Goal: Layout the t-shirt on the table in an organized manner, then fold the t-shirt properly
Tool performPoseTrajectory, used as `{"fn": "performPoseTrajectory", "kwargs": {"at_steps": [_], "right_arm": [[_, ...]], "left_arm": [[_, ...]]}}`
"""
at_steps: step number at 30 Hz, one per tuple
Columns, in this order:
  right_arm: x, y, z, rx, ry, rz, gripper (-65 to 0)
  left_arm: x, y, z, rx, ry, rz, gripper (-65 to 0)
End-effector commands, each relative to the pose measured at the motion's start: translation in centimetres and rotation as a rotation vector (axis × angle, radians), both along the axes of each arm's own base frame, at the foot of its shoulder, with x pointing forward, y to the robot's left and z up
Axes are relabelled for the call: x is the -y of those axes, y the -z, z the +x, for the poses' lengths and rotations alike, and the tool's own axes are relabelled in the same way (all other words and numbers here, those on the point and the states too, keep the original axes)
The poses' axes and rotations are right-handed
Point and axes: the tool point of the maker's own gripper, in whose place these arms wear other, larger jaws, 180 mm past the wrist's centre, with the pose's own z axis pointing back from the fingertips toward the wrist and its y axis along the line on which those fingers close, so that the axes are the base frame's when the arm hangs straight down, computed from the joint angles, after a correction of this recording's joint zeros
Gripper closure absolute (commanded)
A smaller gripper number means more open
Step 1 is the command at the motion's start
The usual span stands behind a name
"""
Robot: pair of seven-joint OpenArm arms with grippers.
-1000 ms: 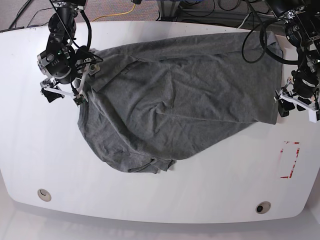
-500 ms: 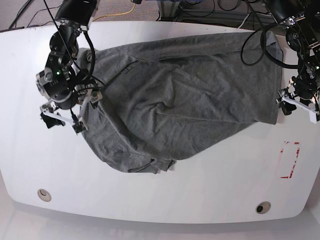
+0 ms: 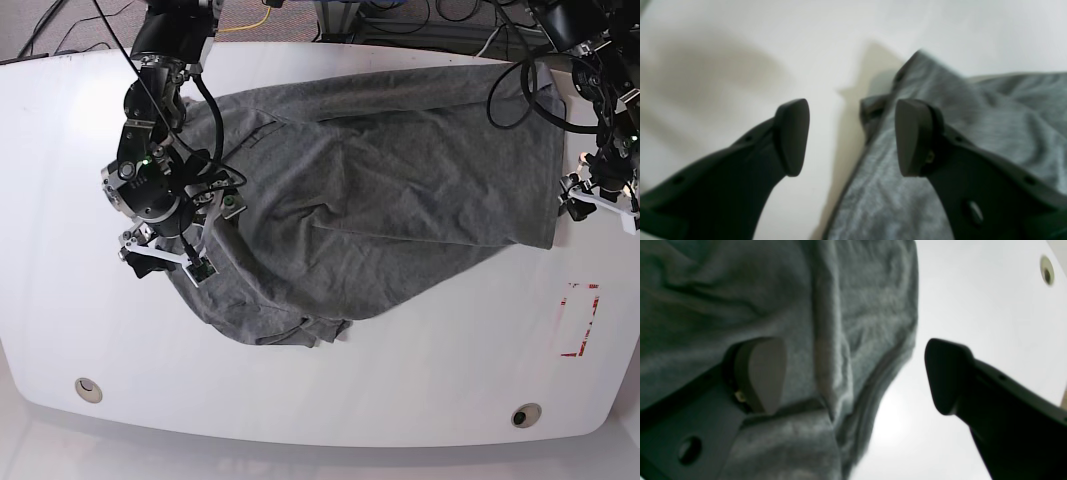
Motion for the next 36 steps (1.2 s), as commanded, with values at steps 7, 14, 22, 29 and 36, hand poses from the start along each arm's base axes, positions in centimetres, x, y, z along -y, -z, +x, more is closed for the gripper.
{"fn": "performPoseTrajectory", "kwargs": {"at_steps": [7,14,22,29,36], "right_arm": [[-0.5,0.0,-0.4,0.009,-0.001,0.016,-62.9],[-0.3,0.8,-1.2,-0.014,0.004,0.016,-62.9],[-0.2,1.4,-1.8,-0.034,0.006,0.012,-62.9],[-0.2,1.5,-1.9,-0.037,0.006,0.011,-62.9],[-0.3,1.5,-1.9,-0.039,0.000,0.012,-62.9]], "left_arm": [[-1.4,1.4,2.3,0.065,-0.044,-0.024,-38.3],[-0.8,1.2,3.8,0.064,-0.006,-0.018,-38.1],[1.5,2.9,4.5,0.016,0.060,-0.038,-38.1],[2.6,3.5,4.8,0.002,0.086,-0.052,-38.1],[3.5,2.5,5.5,0.037,0.103,-0.048,-38.1]]}}
